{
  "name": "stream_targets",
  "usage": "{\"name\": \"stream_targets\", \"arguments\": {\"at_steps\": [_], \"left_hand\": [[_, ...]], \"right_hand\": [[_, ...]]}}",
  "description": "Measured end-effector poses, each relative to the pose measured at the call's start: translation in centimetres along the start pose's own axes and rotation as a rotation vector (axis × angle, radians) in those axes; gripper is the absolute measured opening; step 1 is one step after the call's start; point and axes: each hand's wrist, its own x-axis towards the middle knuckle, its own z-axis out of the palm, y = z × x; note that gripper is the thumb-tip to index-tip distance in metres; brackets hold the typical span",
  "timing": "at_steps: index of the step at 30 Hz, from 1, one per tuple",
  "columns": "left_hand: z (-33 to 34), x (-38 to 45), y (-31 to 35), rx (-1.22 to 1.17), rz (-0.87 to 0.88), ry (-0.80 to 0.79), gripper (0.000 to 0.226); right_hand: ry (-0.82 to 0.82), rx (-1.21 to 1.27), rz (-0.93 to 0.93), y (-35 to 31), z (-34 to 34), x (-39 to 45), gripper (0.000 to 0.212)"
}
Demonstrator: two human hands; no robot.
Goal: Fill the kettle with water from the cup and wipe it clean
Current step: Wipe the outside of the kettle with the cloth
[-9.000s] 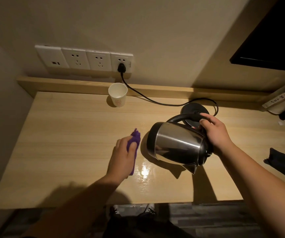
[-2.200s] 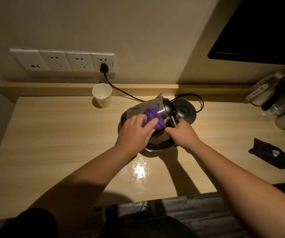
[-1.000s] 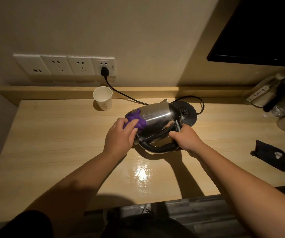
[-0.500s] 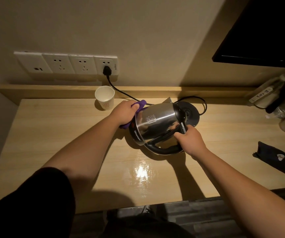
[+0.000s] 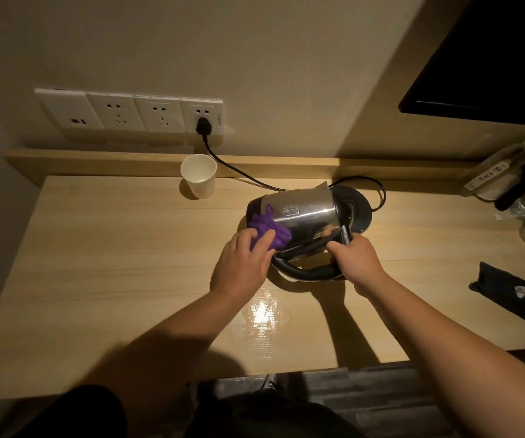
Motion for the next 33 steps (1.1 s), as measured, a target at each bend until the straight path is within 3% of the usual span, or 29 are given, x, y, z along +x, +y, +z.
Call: {"name": "stream_targets", "arguments": {"at_steps": [5,7,12,14,19,21,27,33], "left_hand": [[-0.8,-0.6,1.2,-0.036,0.080,-0.028,0.037],[-2.1,-0.2,1.3,-0.171,0.010,-0.054,0.035],[-5.4,6.5,-1.8,-0.725,-0.688,-0.101,0.029],[-6.0,9.6,-3.8,-0.763,-0.783,-0.224,0.030],[-4.9,12.8,-5.8,-0.488,-0.477,-0.643,0.037],[-3.7,13.1,-5.9,-0.487,-0.428,-0.730,0.034],[-1.8,12.5,-5.5,-0.636,-0.486,-0.641,0.032],[-0.4,10.6,-4.3,-0.527,-0.473,-0.364,0.030]], "right_hand": [[0.004,0.044,0.031,0.9,0.0,-0.5,0.011],[0.016,0.016,-0.002,1.4,-0.2,-0.5,0.010],[0.000,-0.059,-0.100,2.4,-0.9,-0.8,0.014],[-0.014,-0.061,-0.126,2.5,-1.0,-0.9,0.017],[-0.040,-0.089,-0.171,2.4,-1.3,-0.8,0.023],[-0.048,-0.085,-0.172,2.4,-1.3,-0.5,0.024],[-0.039,-0.081,-0.148,2.6,-1.1,0.1,0.028],[-0.021,-0.079,-0.141,2.2,-1.0,0.8,0.022]]}}
